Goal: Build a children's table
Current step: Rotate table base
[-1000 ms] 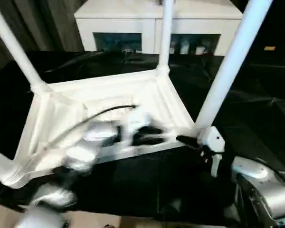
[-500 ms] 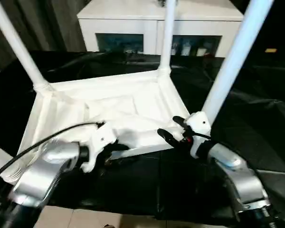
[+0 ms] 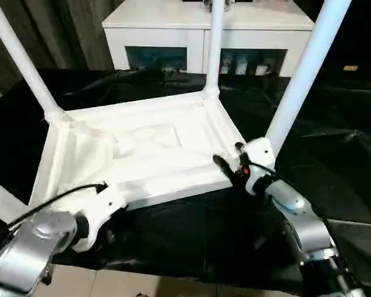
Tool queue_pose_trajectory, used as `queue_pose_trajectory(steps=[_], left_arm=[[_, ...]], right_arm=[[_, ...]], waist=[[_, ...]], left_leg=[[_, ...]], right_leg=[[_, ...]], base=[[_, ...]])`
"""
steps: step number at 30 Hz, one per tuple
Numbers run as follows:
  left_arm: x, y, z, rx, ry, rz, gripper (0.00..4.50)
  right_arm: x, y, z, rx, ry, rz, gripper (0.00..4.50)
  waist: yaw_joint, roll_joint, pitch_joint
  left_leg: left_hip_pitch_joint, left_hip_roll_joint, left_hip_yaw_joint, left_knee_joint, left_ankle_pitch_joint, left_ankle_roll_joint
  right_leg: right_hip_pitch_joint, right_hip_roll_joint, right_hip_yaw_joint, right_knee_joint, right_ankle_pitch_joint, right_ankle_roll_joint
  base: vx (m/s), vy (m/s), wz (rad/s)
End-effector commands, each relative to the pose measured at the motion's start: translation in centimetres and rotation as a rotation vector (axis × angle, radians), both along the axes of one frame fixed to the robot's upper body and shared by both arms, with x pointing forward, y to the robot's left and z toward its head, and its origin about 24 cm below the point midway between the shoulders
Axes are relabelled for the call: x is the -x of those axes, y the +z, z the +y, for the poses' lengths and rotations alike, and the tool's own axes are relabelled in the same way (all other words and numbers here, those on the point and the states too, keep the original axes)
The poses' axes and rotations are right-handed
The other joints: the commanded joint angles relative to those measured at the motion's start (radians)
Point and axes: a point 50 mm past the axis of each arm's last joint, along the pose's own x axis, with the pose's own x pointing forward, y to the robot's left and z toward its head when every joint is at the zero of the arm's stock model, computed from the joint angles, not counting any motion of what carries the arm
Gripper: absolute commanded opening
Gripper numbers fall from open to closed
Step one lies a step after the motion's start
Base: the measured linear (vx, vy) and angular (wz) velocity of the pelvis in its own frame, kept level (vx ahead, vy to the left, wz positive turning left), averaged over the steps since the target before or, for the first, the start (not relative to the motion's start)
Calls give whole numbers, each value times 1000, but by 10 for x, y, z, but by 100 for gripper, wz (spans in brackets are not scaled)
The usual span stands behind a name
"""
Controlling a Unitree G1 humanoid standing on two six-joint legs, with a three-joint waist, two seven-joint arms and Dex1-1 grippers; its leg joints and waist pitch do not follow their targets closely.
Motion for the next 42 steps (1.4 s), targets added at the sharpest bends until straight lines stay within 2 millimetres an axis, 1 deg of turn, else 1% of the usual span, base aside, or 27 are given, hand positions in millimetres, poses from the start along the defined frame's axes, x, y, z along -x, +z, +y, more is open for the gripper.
queue_pose_trajectory(steps=[1, 3, 5, 6, 7, 8, 11, 12, 14, 15, 16, 17, 18, 19, 21, 22, 25, 27, 29, 30, 31, 35, 36, 37, 40, 41, 42], left_arm=[[-15, -6, 22, -106, 194, -104, 383], [-22, -6, 23, -111, 240, -144, 396], [-26, -7, 22, -116, 256, -173, 404], [-28, -9, 18, -109, 250, -187, 425], [-28, -9, 18, -109, 250, -187, 431], [-28, -9, 17, -107, 247, -190, 435], [-32, -9, 3, -66, 211, -225, 447], [-33, -10, -2, -45, 212, -231, 447], [-34, -10, -5, -31, 206, -232, 447], [-32, -10, -14, 15, 176, -229, 447], [-32, -10, -15, 18, 173, -229, 447], [-28, -6, -19, 69, 100, -242, 447], [-28, -6, -19, 69, 100, -242, 447], [-24, -3, -20, 109, 58, -250, 447], [-20, 1, -21, 155, 29, -252, 447], [-17, 3, -21, 179, 14, -244, 447], [-7, 5, -16, 216, -19, -182, 447], [12, 0, 1, 197, -38, -44, 447], [20, 0, 6, 196, -49, 7, 447], [22, 1, 7, 200, -56, 13, 447], [24, 3, 8, 219, -56, 20, 447], [29, 19, 14, 345, -43, 42, 447], [27, 24, 19, 367, -30, 17, 447], [26, 26, 22, 368, -19, -1, 447], [11, 44, 48, 386, 83, -156, 447], [9, 47, 52, 392, 96, -175, 447], [8, 49, 54, 395, 102, -184, 447]], right_arm=[[-6, 1, -18, 20, -85, -7, 338], [-10, 2, -25, 23, -119, -3, 338], [-14, 2, -36, 35, -172, 3, 338], [-17, 2, -46, 55, -216, 6, 338], [-17, 2, -46, 55, -216, 6, 338], [-17, 2, -48, 57, -223, 7, 338], [-22, 2, -73, 78, -332, 18, 338], [-23, 2, -82, 86, -362, 19, 338], [-23, 2, -86, 93, -378, 18, 338], [-25, 3, -102, 109, -424, 21, 338], [-25, 3, -104, 111, -428, 21, 338], [-26, 4, -116, 120, -462, 23, 338], [-26, 4, -116, 120, -462, 23, 338], [-26, 5, -122, 123, -478, 25, 338], [-26, 4, -127, 136, -490, 25, 338], [-26, 4, -129, 144, -499, 24, 338], [-26, 6, -138, 156, -534, 24, 338], [-24, 4, -153, 192, -600, 37, 338], [-23, 3, -159, 212, -633, 44, 338], [-22, 3, -161, 218, -643, 44, 338], [-22, 3, -164, 218, -656, 42, 338], [-22, 4, -170, 214, -682, 37, 338], [-23, 6, -169, 205, -672, 29, 338], [-23, 6, -168, 197, -664, 24, 338], [-29, 13, -142, 129, -499, -47, 338], [-30, 15, -136, 103, -453, -56, 338], [-30, 16, -132, 85, -424, -60, 338]], waist=[[-9, -1, -46], [-5, -5, -45], [-6, -4, -43], [-8, -5, -43], [-8, -5, -43], [-6, -5, -44], [-8, -3, -43], [-6, -1, -44], [-6, -3, -46], [-7, -1, -49], [-7, -4, -51], [-5, -7, -53], [-3, -8, -58], [1, -9, -61], [3, -7, -62], [1, -10, -62], [0, -11, -64], [-1, -12, -66], [-3, -12, -64], [0, -10, -62], [6, -7, -62], [13, -7, -61], [11, -10, -57], [10, -12, -56], [7, -15, -54], [5, -16, -54], [-1, -13, -54]], left_leg=[[24, 16, -13, -90, -391, -34], [32, 12, -11, -85, -425, -37], [24, 11, -17, -88, -435, -35], [23, 11, -21, -89, -441, -37], [27, 12, -22, -88, -449, -40], [30, 12, -22, -87, -456, -39], [32, 11, -22, -87, -481, -38], [37, 12, -21, -86, -488, -39], [33, 12, -22, -87, -483, -38], [26, 13, -23, -89, -466, -35], [19, 13, -23, -90, -438, -29], [19, 14, -22, -88, -420, -24], [14, 14, -20, -85, -376, -14], [15, 14, -15, -80, -329, -2], [13, 15, -11, -77, -298, 8], [8, 15, -11, -76, -288, 13], [3, 14, -10, -73, -233, 32], [4, 14, -10, -70, -209, 40], [6, 12, -7, -68, -198, 47], [15, 13, -2, -67, -214, 48], [18, 15, -1, -67, -222, 44], [16, 14, -1, -71, -236, 23], [13, 13, -2, -72, -264, 19], [16, 13, -1, -72, -292, 16], [13, 10, -3, -72, -338, 13], [13, 9, -2, -72, -345, 14], [9, 11, -8, -76, -344, 10]], right_leg=[[13, -4, 20, -75, -352, -159], [6, -3, 21, -84, -401, -148], [11, -6, 19, -88, -456, -122], [11, -7, 16, -90, -485, -106], [8, -6, 15, -93, -497, -99], [5, -6, 15, -95, -501, -99], [1, -4, 12, -101, -513, -98], [-2, -4, 12, -102, -500, -103], [3, -4, 10, -100, -466, -112], [10, -6, 10, -94, -434, -121], [16, -6, 9, -89, -400, -128], [17, -6, 10, -87, -379, -134], [20, -8, 11, -81, -332, -151], [19, -7, 13, -78, -275, -170], [20, -7, 12, -71, -232, -193], [24, -8, 12, -67, -222, -196], [29, -7, 10, -58, -172, -208], [31, -6, 9, -51, -138, -219], [28, -2, 9, -50, -133, -226], [23, 1, 10, -54, -139, -228], [23, 0, 11, -55, -141, -231], [27, -1, 11, -50, -144, -230], [27, 0, 11, -53, -169, -224], [24, 0, 12, -57, -201, -214], [22, -3, 14, -64, -285, -184], [21, -2, 14, -65, -293, -179], [24, -3, 13, -62, -296, -175]], base=[[0, 0, 0], [0, 0, 0], [-52, -16, 4], [0, 0, 0], [0, 0, 0], [0, 0, 0], [0, 0, 0], [0, 0, 0], [0, 0, 0], [0, 0, 0], [0, 0, 0], [0, 0, 0], [0, 0, 0], [0, 0, 0], [0, 0, 0], [0, 0, 0], [0, 0, 0], [0, 0, 0], [0, 0, 0], [0, 0, 0], [0, 0, 0], [0, 0, 0], [0, 0, 0], [0, 0, 0], [0, 0, 0], [0, 0, 0], [0, 0, 0]])
